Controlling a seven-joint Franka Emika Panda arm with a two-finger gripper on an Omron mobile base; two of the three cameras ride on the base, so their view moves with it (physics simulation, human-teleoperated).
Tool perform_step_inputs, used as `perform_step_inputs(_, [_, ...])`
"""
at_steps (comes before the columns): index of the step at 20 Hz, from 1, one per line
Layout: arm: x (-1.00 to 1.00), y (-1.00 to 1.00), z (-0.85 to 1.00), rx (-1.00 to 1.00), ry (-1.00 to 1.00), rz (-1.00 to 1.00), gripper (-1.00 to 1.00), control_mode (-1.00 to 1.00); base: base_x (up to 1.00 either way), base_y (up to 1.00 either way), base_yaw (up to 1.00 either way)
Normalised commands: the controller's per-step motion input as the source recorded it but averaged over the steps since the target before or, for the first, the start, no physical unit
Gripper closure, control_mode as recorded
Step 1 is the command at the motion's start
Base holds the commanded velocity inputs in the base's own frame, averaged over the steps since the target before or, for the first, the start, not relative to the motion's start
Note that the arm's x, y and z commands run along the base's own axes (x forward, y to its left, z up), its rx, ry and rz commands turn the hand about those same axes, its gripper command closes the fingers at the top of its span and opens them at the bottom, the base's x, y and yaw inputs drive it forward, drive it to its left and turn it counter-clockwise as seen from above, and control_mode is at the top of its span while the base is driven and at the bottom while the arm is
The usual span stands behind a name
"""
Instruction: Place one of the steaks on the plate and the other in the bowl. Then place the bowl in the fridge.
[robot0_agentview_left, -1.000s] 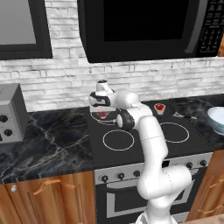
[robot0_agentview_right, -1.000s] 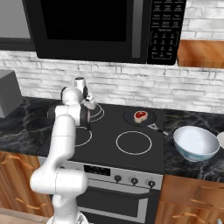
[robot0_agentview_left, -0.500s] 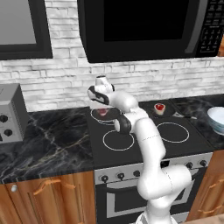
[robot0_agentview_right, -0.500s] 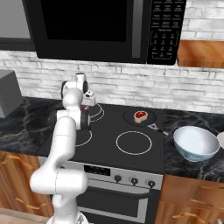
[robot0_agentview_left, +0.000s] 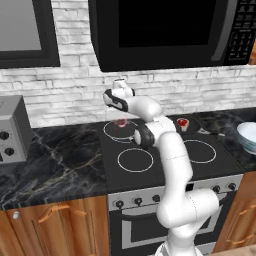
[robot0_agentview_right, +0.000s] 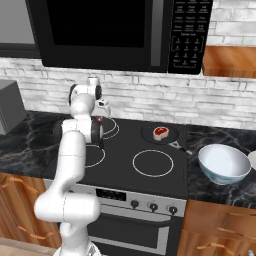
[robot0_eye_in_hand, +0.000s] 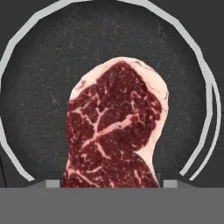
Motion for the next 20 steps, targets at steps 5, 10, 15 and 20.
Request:
perform_step_inputs(5, [-1.00,-0.22,-0.37,0.00,-0.41,0.04,1.00,-1.00,0.00,0.00,0.00])
perform_step_inputs(10, [-1.00,-0.28,0.20,0.14,-0.26,0.00,1.00,-1.00,0.00,0.00,0.00])
perform_step_inputs(15, [-1.00,-0.25,0.29,0.16,-0.22,0.00,1.00,-1.00,0.00,0.00,0.00])
perform_step_inputs(20, [-0.96,-0.10,0.99,0.08,-0.18,0.00,1.00,-1.00,0.00,0.00,0.00])
